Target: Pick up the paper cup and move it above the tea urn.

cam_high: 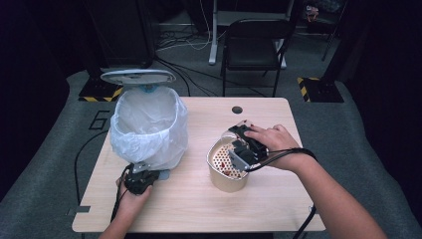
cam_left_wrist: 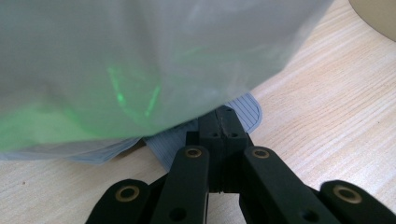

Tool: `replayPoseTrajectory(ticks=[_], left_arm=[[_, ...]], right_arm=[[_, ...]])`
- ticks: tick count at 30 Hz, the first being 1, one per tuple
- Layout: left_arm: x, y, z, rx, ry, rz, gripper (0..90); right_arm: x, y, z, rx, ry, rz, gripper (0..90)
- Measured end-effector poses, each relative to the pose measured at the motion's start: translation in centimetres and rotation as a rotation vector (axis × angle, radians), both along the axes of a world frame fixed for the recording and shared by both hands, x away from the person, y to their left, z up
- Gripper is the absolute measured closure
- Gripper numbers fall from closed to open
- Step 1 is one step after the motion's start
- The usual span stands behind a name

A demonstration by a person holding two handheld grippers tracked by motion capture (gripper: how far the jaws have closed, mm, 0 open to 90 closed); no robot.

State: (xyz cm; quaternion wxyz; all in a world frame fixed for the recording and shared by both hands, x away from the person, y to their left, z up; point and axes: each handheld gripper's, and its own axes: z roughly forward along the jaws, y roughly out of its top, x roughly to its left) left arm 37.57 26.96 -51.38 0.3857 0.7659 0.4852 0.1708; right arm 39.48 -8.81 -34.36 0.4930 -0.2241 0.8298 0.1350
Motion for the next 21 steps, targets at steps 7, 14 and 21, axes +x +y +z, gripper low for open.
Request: replayPoseTrajectory(ticks=[7,14,21], left_arm=[[0.0,0.0,0.0,-0.002,-0.001,0.002,90.0],[0.0,0.0,0.0,0.000,0.000,-0.002,90.0],[0.1,0.0,-0.1,0.002,-0.011,0.010,90.0]], right_arm=[[0.8,-0.8,1.0,0.203,0.147,-0.043,46.9],[1.7,-1.8,1.6,0.445,0.313,-0.079,46.8],[2.8,-3.0,1.8,0.674,0.511,-0.129,46.9]])
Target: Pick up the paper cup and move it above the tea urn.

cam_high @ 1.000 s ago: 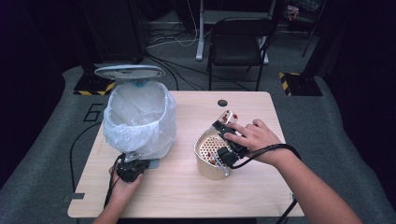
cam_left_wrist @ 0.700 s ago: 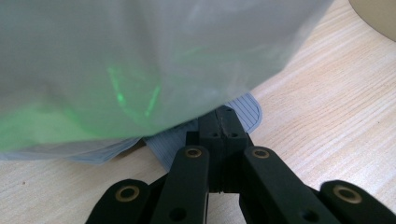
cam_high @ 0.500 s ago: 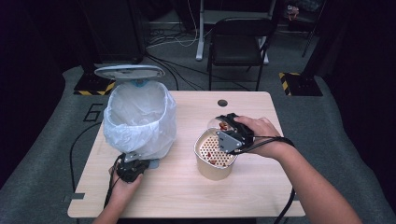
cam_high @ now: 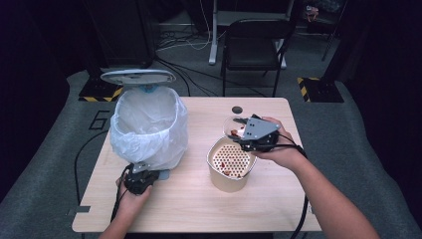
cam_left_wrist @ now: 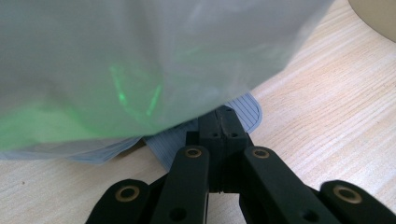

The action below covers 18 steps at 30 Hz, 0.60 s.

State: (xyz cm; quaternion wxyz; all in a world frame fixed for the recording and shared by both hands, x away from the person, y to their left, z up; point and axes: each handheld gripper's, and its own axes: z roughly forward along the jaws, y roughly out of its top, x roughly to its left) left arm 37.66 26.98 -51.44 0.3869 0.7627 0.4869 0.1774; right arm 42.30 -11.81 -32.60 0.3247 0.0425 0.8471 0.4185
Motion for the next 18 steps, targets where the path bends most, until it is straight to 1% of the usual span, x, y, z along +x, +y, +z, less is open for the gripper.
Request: replayPoseTrajectory(ticks=[1,2,3,4,5,6,7,8,9,10,11,12,13,14,16,18], left_arm=[[0.0,-0.1,0.0,-0.008,0.001,0.011,90.0],[0.0,0.0,0.0,-0.003,-0.001,0.005,90.0],[0.0,0.0,0.0,-0.003,-0.001,0.004,90.0],[-0.1,0.0,0.1,-0.002,0.009,-0.006,90.0],[-0.1,0.0,0.1,-0.002,0.009,-0.006,90.0],[-0.1,0.0,0.1,-0.003,0.013,-0.015,90.0],[-0.1,0.0,0.1,-0.003,0.010,-0.010,90.0],[-0.1,0.0,0.1,-0.002,0.015,-0.010,90.0],[-0.1,0.0,0.1,-0.002,0.013,-0.015,90.0],[0.0,0.1,0.0,0.007,-0.001,-0.010,90.0],[0.0,-0.1,0.0,-0.009,0.000,0.010,90.0],[0.0,-0.1,0.0,-0.009,0.000,0.010,90.0],[0.0,0.0,0.0,-0.006,0.000,0.004,90.0],[0.0,0.0,0.0,-0.006,0.000,0.004,90.0],[0.0,0.0,0.0,-0.008,-0.001,0.006,90.0],[0.0,0.0,0.0,-0.008,-0.002,0.007,90.0]], right_arm=[[0.1,-0.1,0.0,0.023,0.026,-0.003,46.9],[0.3,-0.3,-0.1,0.057,0.064,-0.009,46.9],[0.4,-0.5,-0.2,0.079,0.086,-0.015,46.9],[0.7,-0.7,-0.3,0.126,0.132,-0.029,46.8],[0.7,-0.7,-0.3,0.126,0.132,-0.029,46.8],[0.8,-0.8,-0.3,0.147,0.150,-0.032,46.8],[1.0,-0.9,-0.3,0.182,0.177,-0.035,46.8],[1.1,-1.0,-0.3,0.209,0.205,-0.037,46.7],[1.2,-1.0,-0.3,0.227,0.228,-0.042,46.7],[1.2,-1.1,-0.2,0.241,0.242,-0.047,46.7],[1.2,-1.0,-0.1,0.247,0.249,-0.051,46.6],[1.2,-0.9,0.1,0.258,0.275,-0.056,46.5],[1.2,-0.9,0.1,0.258,0.275,-0.056,46.5],[1.1,-0.7,0.2,0.269,0.287,-0.060,46.6],[1.0,-0.4,0.4,0.278,0.291,-0.054,46.5],[0.9,-0.3,0.5,0.280,0.298,-0.059,46.5]])
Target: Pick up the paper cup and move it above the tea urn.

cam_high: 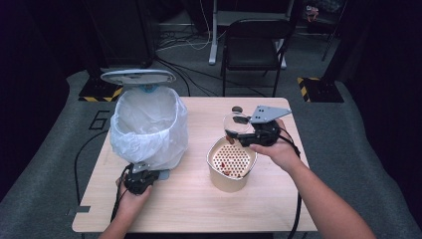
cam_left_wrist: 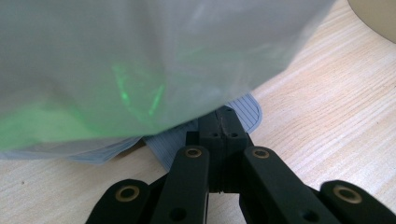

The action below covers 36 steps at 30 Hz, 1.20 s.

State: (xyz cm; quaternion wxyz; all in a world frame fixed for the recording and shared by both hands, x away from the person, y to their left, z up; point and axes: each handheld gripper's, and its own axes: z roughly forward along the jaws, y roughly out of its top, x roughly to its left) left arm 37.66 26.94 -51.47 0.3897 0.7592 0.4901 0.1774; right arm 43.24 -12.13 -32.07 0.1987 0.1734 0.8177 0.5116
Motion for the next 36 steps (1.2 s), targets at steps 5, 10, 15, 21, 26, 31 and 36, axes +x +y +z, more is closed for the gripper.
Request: replayPoseTrajectory(ticks=[5,10,15,21,26,31,36], left_arm=[[0.0,0.0,0.0,0.002,0.000,-0.001,90.0],[0.0,0.0,0.0,0.003,0.000,-0.002,90.0],[0.0,0.0,0.0,0.005,0.002,-0.007,90.0],[0.0,0.0,0.0,-0.002,0.000,0.002,90.0],[0.0,0.0,0.0,0.006,0.001,-0.005,90.0],[-0.1,0.0,0.1,-0.002,0.022,-0.009,90.0],[-0.1,0.0,0.1,-0.002,0.023,0.001,90.0]], right_arm=[[-0.3,0.7,1.0,0.016,0.004,0.001,46.5],[-0.4,1.5,2.1,0.038,0.021,-0.002,46.5],[-0.2,2.2,2.7,0.040,0.035,-0.007,46.5],[0.0,3.6,3.7,0.046,0.048,-0.009,46.4],[0.1,5.0,4.2,0.034,0.039,0.008,46.3],[0.5,6.4,5.0,0.036,0.037,0.025,46.3],[1.0,7.7,5.6,0.052,0.040,0.041,46.4]])
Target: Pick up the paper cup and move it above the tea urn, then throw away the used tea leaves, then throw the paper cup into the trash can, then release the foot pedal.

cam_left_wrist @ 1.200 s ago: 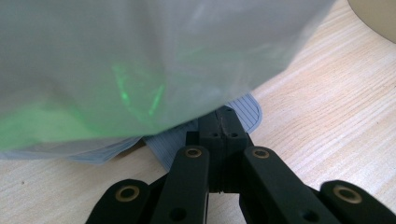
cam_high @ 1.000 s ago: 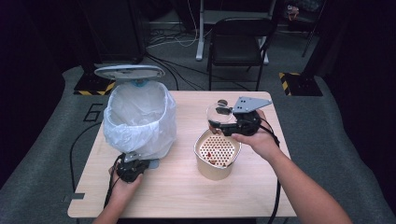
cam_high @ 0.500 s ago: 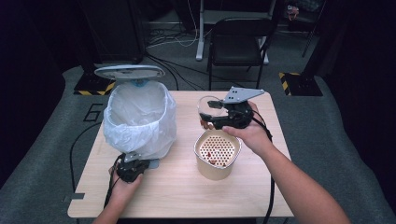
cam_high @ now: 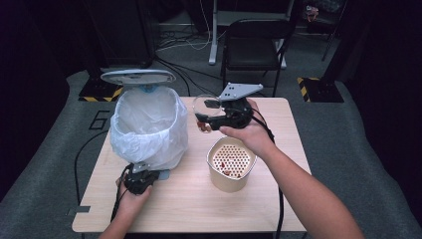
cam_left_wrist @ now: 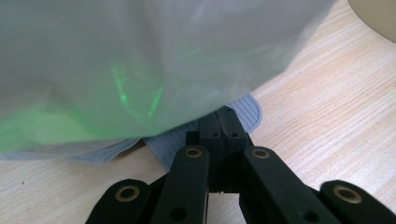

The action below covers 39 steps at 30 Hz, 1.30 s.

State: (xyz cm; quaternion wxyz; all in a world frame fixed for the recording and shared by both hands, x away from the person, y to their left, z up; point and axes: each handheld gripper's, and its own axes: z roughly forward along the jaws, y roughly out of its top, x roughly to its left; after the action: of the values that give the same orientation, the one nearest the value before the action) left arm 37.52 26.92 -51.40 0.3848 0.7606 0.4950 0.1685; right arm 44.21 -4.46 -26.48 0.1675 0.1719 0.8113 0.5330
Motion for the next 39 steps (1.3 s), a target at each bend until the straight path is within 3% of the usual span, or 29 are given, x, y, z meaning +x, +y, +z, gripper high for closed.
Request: replayPoseTrajectory(ticks=[6,7,9,10,11,13,14,17,19,20,21,22,23,25,29,30,39], left_arm=[[0.2,0.1,0.0,0.006,-0.018,-0.004,90.0],[0.2,0.3,0.1,0.029,-0.004,-0.022,90.0],[0.2,0.3,0.0,0.020,-0.014,-0.018,90.0],[0.0,0.2,0.1,0.014,0.008,-0.005,90.0],[0.1,0.2,0.1,0.019,-0.006,-0.003,90.0],[0.0,0.1,0.1,0.013,0.007,0.004,90.0],[0.2,0.2,0.0,0.010,-0.015,-0.009,90.0],[0.2,0.0,-0.1,-0.007,-0.021,0.002,90.0],[0.1,0.1,0.0,-0.004,-0.013,-0.004,90.0],[0.3,0.3,0.0,0.029,-0.020,-0.026,90.0],[0.3,0.3,0.0,0.029,-0.020,-0.026,90.0],[0.2,0.3,0.1,0.025,-0.006,-0.026,90.0],[0.2,0.1,0.0,-0.001,-0.015,-0.004,90.0],[0.2,0.1,0.0,-0.006,-0.014,0.000,90.0],[0.2,0.2,0.0,0.018,-0.013,-0.016,90.0],[0.2,0.1,0.0,-0.006,-0.016,-0.001,90.0],[0.2,0.1,0.0,-0.009,-0.013,-0.002,90.0]], right_arm=[[0.7,2.0,0.3,0.001,0.003,0.009,46.4],[0.9,2.2,0.3,0.002,0.002,0.008,46.4],[1.0,2.4,0.4,0.002,0.001,0.008,46.4],[1.3,2.8,0.5,0.006,0.007,0.011,46.4],[1.5,3.0,0.5,0.006,0.007,0.010,46.4],[1.6,3.1,0.5,0.005,0.010,0.010,46.4],[1.8,3.4,0.7,0.009,0.006,0.006,46.4],[2.0,3.6,0.8,0.020,0.010,0.005,46.4],[2.3,3.9,1.0,0.021,0.009,0.002,46.4],[2.5,4.2,1.1,0.024,0.012,0.006,46.5],[2.5,4.2,1.1,0.024,0.012,0.006,46.5],[2.7,4.6,1.3,0.038,0.026,0.002,46.5],[2.8,4.8,1.4,0.033,0.019,0.005,46.5],[2.8,5.1,1.5,0.033,0.016,0.005,46.5],[3.1,6.2,1.9,0.040,0.008,0.014,46.5],[3.3,6.8,1.9,0.037,0.007,0.019,46.5],[3.2,9.4,1.5,0.020,0.003,0.058,46.4]])
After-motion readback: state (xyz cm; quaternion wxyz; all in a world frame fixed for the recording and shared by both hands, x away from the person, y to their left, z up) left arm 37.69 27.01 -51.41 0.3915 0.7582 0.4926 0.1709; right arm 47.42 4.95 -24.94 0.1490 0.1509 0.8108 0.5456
